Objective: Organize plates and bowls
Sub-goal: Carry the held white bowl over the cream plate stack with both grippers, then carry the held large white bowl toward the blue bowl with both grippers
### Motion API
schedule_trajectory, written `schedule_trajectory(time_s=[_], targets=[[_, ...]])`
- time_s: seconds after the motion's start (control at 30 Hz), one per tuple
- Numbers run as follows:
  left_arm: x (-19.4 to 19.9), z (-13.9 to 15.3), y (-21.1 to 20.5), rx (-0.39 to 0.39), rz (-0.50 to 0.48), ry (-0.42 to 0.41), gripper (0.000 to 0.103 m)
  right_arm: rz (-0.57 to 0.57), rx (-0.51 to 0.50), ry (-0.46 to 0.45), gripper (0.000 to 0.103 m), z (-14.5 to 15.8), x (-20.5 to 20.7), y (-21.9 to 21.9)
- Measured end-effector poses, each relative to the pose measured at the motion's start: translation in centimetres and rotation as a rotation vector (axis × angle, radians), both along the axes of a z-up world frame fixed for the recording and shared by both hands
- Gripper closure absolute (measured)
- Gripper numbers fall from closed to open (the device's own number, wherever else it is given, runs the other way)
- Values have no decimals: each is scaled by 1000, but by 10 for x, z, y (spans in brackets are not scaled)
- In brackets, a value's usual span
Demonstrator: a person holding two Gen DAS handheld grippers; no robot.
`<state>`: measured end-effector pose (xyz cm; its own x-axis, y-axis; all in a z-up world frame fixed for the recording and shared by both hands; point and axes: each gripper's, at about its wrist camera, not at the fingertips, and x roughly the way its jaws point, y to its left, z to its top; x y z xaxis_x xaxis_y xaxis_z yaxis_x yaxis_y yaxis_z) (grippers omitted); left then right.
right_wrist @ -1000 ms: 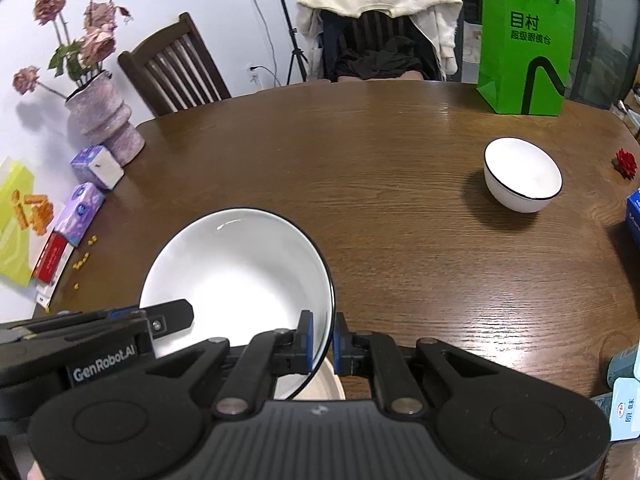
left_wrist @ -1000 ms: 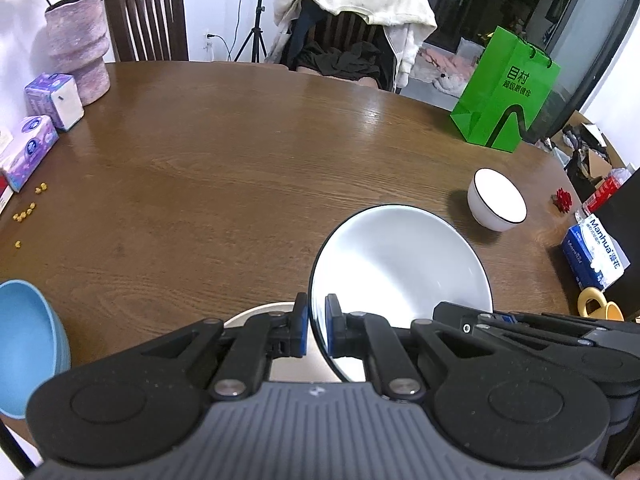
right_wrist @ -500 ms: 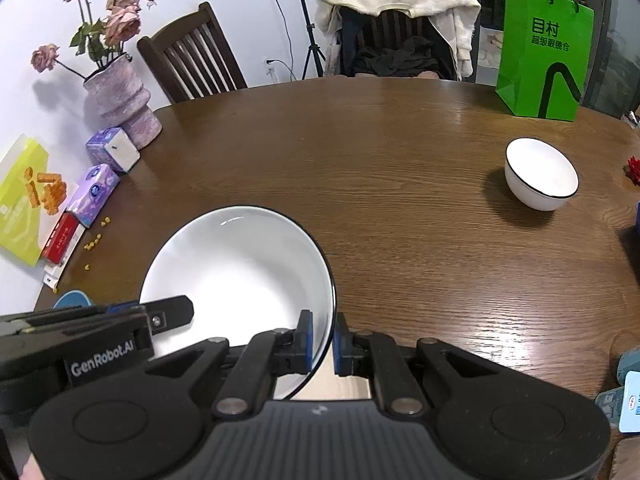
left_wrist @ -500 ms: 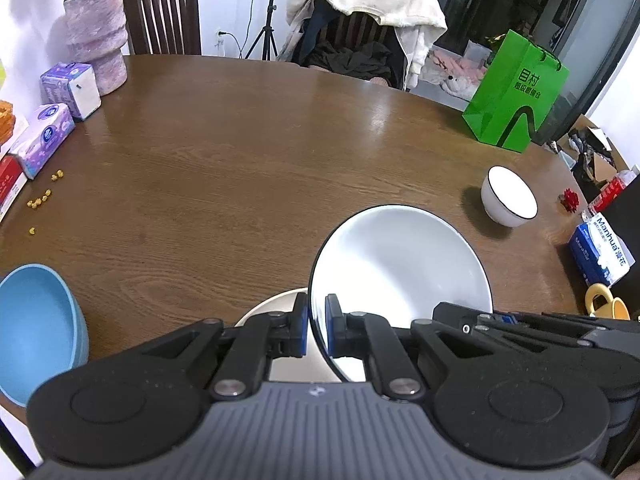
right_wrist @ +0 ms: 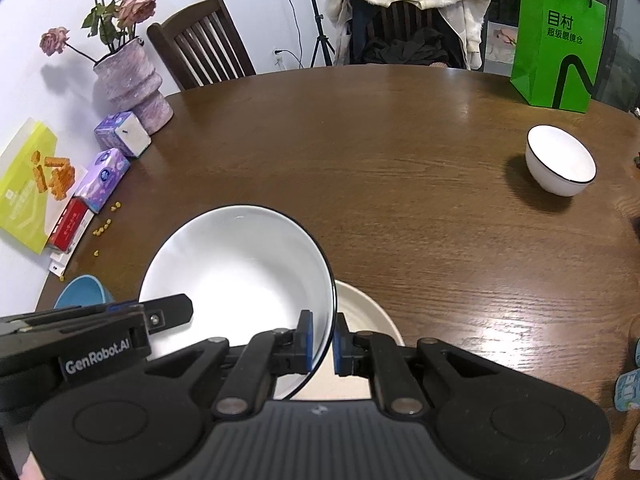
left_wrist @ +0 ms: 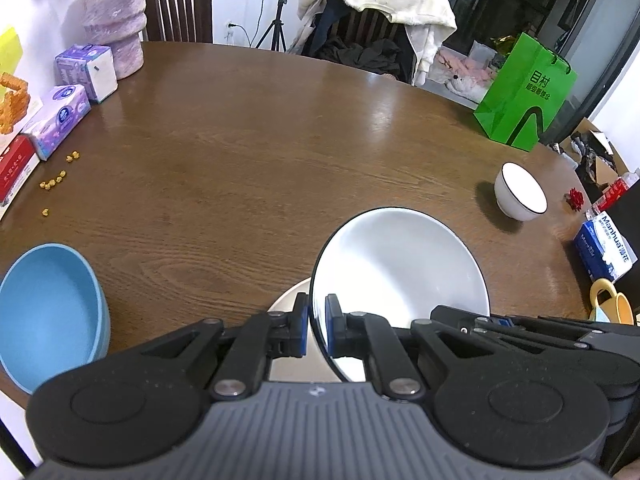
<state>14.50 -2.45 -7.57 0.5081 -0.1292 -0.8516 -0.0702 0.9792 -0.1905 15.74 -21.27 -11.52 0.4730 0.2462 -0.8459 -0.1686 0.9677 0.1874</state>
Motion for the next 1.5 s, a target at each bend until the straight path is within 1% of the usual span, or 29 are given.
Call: schedule_trajectory(time_s=[0.27, 0.63, 1.5], targets=[[-6, 0, 18, 7, -10, 4, 94, 0, -3, 11, 93, -2, -5, 19], [-6, 3, 49, 10, 4, 11, 94, 11, -1, 18, 93, 0, -7, 49], [-18, 12, 132, 31, 100, 22, 94, 120, 7, 32, 93, 3, -4, 138]])
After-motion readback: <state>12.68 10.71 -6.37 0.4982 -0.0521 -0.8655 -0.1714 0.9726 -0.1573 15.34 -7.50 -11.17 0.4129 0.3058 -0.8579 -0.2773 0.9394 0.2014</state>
